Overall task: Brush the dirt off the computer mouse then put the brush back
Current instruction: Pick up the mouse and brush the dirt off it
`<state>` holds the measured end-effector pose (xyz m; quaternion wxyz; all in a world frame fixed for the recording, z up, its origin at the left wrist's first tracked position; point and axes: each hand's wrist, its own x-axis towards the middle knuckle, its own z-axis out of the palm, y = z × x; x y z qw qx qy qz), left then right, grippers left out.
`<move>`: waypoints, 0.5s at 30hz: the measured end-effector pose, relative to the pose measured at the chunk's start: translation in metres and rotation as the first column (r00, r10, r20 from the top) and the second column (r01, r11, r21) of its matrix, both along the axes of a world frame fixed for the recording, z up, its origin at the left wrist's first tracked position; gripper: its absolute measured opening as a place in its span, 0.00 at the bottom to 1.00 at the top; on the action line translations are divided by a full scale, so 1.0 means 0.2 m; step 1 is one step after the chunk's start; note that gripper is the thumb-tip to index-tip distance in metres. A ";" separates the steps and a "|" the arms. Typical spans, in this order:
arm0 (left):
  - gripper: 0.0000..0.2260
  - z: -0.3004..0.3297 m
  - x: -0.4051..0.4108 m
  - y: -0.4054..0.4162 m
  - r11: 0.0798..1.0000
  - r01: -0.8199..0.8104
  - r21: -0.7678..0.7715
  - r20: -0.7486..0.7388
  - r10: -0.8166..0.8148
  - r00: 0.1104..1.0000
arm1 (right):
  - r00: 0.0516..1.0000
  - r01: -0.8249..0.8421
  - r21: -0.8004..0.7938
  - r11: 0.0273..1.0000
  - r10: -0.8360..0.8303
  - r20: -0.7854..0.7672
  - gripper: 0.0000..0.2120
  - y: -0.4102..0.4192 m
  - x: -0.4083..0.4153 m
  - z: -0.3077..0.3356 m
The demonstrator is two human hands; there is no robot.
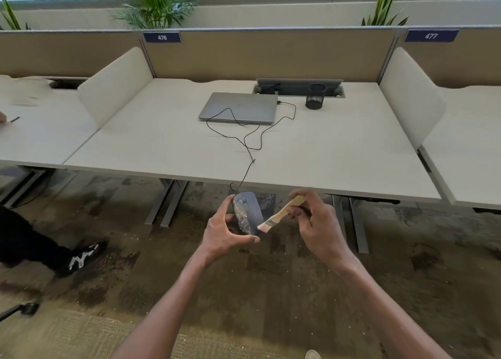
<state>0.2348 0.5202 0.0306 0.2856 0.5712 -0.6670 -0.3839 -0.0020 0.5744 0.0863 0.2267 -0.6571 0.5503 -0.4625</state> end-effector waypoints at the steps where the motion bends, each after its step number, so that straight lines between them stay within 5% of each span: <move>1: 0.59 0.00 0.00 0.00 1.000 0.006 0.001 -0.002 -0.006 1.000 | 1.000 -0.020 -0.005 1.000 0.020 -0.024 0.19 -0.01 0.01 0.01; 15: 0.58 0.03 0.01 -0.01 0.997 0.077 0.018 -0.029 -0.076 0.997 | 0.958 -0.154 -0.142 0.978 0.113 -0.263 0.18 -0.32 0.10 0.19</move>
